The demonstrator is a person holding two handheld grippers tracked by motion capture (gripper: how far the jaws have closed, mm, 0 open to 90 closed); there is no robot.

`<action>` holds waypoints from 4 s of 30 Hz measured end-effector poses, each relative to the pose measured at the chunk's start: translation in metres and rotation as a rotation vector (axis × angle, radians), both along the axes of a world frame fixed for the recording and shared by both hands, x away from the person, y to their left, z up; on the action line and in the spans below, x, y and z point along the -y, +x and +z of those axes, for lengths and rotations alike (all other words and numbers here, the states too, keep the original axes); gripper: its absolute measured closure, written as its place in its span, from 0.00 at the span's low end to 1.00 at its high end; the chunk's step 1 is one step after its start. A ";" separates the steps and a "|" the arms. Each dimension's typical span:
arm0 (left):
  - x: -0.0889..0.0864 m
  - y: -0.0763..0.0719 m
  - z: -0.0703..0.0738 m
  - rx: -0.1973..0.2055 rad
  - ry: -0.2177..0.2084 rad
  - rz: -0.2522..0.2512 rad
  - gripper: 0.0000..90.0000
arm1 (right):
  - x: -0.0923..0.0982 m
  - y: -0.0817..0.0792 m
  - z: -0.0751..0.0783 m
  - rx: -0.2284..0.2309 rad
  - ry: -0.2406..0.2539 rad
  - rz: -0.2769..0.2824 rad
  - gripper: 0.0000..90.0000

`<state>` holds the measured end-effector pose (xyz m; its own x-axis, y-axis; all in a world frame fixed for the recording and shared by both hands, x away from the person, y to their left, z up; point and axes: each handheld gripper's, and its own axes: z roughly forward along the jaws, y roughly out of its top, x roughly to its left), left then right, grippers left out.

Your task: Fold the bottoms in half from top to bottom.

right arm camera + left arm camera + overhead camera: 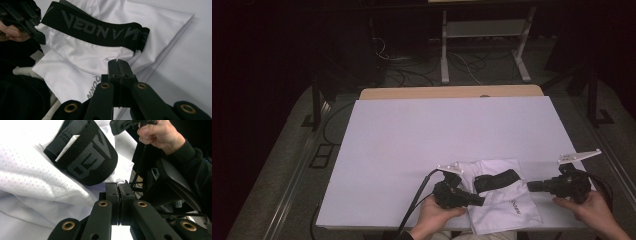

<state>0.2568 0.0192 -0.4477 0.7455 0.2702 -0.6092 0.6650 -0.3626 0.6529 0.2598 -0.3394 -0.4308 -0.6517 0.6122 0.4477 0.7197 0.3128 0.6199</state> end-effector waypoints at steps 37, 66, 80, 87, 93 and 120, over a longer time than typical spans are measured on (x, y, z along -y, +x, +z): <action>0.004 -0.009 -0.003 0.088 0.068 -0.012 0.97 | -0.032 0.039 0.005 -0.020 -0.036 0.004 0.49; 0.004 -0.005 -0.006 0.055 0.035 -0.003 0.97 | -0.045 0.069 -0.018 -0.039 -0.107 -0.004 0.70; 0.003 -0.005 -0.006 0.059 0.043 -0.004 0.97 | -0.039 0.058 -0.005 0.017 -0.055 0.017 0.95; 0.003 -0.006 -0.007 0.061 0.049 -0.005 0.97 | -0.033 0.049 0.008 0.031 0.020 0.034 0.96; 0.004 -0.006 -0.007 0.064 0.057 -0.005 0.96 | -0.030 0.038 0.018 0.039 0.078 0.058 0.96; 0.004 -0.010 -0.007 0.121 0.133 0.024 0.80 | -0.020 -0.003 0.016 0.001 0.125 0.175 0.96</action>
